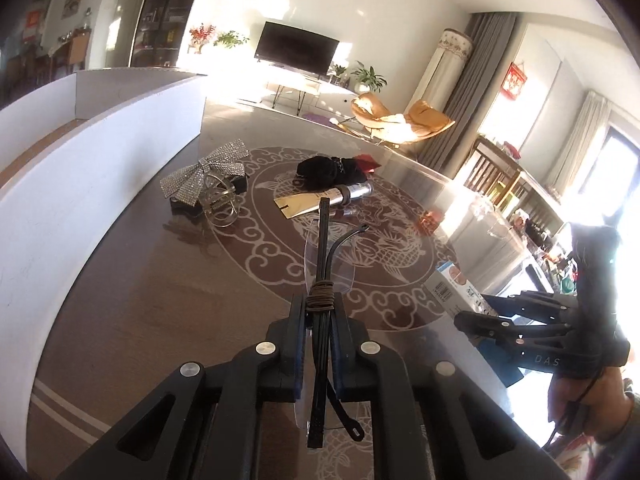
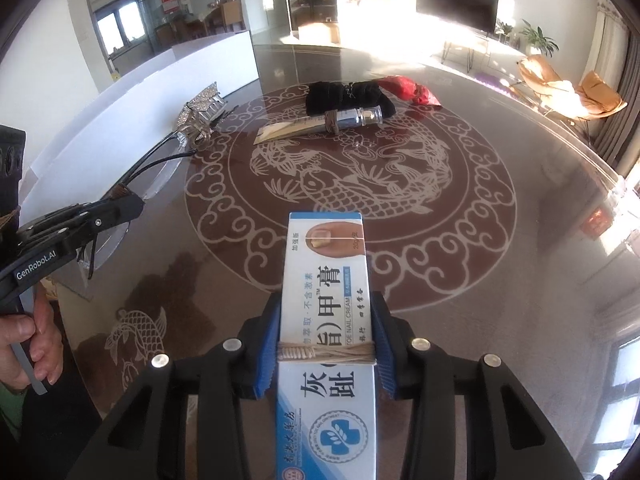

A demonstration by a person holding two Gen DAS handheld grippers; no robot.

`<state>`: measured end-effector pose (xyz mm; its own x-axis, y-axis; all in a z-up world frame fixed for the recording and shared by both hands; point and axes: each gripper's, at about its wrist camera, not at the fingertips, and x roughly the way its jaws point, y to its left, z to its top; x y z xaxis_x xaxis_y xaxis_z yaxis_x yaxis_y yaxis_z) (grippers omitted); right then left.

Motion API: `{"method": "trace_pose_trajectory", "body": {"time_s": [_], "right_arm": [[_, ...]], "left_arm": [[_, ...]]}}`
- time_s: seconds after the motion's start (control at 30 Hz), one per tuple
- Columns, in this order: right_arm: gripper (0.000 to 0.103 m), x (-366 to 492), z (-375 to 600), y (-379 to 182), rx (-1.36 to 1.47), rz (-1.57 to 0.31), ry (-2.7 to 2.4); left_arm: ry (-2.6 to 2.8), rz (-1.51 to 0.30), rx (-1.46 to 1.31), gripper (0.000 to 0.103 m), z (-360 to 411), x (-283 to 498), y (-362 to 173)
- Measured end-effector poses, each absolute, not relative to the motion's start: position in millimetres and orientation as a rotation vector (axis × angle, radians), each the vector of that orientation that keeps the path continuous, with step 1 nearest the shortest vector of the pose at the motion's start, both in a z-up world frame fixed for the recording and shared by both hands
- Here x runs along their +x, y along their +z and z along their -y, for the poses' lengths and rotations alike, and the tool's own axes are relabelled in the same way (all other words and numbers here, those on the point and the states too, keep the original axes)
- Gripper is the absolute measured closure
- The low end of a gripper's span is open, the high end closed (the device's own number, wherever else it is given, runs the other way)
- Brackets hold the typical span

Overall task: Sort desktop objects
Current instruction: 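Carry the glasses and medicine box in both tools over the cardboard bin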

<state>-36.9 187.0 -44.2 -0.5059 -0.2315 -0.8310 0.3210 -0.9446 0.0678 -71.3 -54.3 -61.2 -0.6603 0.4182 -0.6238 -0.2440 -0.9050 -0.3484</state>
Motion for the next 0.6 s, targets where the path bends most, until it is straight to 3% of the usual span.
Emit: {"method": "trace_pose_trajectory", "body": {"time_s": [0.33,0.6], "right_arm": [[0.061,-35.2,-157.7,7.6,1.18,-0.095,-2.449],[0.061,-86.7,-34.9,73.3,0.972,-0.117,-2.307]], "left_arm": [[2.688,0.544,-0.865,0.092,110.3,-24.3,-6.0],[2.956,0.689,-0.89,0.092,220.4,-36.2,47.8]]}}
